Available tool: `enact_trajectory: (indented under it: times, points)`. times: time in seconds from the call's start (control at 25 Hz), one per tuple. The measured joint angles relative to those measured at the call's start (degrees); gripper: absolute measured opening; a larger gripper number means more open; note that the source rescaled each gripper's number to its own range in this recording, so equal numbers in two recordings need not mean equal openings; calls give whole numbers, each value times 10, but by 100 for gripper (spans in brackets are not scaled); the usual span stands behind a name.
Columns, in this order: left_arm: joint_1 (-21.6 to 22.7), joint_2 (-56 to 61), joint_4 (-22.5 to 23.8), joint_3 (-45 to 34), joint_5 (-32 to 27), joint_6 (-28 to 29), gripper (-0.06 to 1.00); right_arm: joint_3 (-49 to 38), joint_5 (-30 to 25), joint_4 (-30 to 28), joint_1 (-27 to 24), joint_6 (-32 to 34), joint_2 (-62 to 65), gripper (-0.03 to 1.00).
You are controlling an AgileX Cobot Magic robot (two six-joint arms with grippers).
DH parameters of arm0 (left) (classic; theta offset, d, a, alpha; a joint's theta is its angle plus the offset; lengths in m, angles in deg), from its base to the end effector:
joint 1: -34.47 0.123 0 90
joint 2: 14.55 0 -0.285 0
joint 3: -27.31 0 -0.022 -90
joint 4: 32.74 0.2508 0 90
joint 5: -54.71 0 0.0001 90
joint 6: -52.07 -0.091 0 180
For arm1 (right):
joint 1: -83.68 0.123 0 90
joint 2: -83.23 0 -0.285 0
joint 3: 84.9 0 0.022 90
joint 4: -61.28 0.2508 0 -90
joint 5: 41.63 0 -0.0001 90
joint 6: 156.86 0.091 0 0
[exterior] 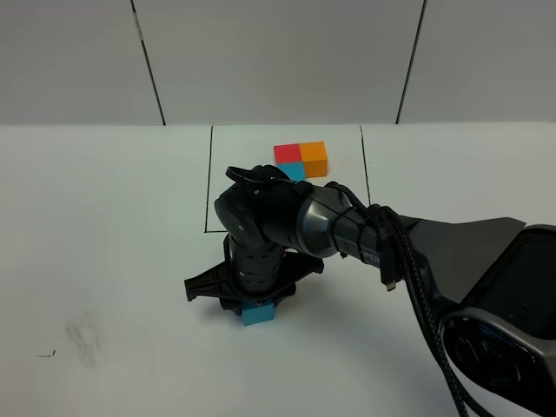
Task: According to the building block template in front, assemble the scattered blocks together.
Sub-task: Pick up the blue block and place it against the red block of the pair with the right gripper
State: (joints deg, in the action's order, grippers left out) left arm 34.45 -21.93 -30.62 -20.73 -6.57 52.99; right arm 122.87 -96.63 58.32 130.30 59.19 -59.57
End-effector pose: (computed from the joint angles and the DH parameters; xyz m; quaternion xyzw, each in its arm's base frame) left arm -0.0074 0.0030 0.2791 -0.0076 0.8511 0.0142 0.5248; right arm 0.3320 0.3457 0.1196 -0.1046 0.9905 0.0406 0.0800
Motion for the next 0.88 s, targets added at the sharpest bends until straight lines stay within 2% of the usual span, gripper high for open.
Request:
enact_trajectory:
  times: [0.32,0.44,0.56,0.64,0.88]
  points:
    - [0,0,0,0,0,0,85,0,-1,-4,9,-10,0,1]
    - [0,0,0,0,0,0,85,0,-1,-3,9,-12,0,8]
    - [0,0,0,0,0,0,85,0,-1,-3,9,-16,0,23]
    - [0,0,0,0,0,-1,85,0,-2,-3,9,-16,0,29]
    - [0,0,0,0,0,-1,85,0,-13,-3,9,-19,0,33]
